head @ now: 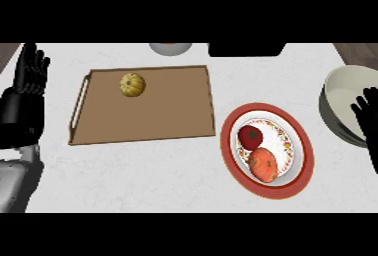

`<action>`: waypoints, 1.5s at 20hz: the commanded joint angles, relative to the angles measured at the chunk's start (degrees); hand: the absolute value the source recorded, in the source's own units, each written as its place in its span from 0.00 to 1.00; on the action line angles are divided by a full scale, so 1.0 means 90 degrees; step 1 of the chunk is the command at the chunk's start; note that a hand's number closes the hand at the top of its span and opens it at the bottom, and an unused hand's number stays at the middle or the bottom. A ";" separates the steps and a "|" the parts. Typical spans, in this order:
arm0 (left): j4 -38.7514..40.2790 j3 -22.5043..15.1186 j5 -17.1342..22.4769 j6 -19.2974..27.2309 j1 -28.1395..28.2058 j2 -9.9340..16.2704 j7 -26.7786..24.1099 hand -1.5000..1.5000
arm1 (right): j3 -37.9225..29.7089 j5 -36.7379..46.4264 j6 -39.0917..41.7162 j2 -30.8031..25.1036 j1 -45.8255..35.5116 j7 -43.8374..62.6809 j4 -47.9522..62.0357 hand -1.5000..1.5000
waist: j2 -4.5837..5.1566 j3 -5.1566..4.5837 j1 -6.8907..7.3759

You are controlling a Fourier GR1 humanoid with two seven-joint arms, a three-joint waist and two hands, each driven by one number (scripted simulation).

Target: Pick the tomato from the plate and place it in the bowl

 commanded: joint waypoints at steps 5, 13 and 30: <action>0.0211 -0.1163 0.0808 -0.0866 0.0379 -0.1113 0.0978 0.50 | 0.0731 0.1094 0.0657 -0.0510 -0.0394 -0.0754 -0.0709 1.00 | 0.0031 0.0189 0.0190; 0.0055 -0.1477 0.1436 -0.1501 0.0934 -0.1318 0.1513 0.50 | 0.1700 0.2996 -0.0982 0.0438 0.0290 -0.1745 -0.0597 0.00 | 0.0024 0.0198 0.0294; 0.0071 -0.1373 0.1467 -0.1653 0.0760 -0.1314 0.1642 0.50 | 0.3097 0.5615 0.1576 -0.1115 -0.1257 0.5502 -0.2937 0.00 | 0.0038 0.0164 0.0364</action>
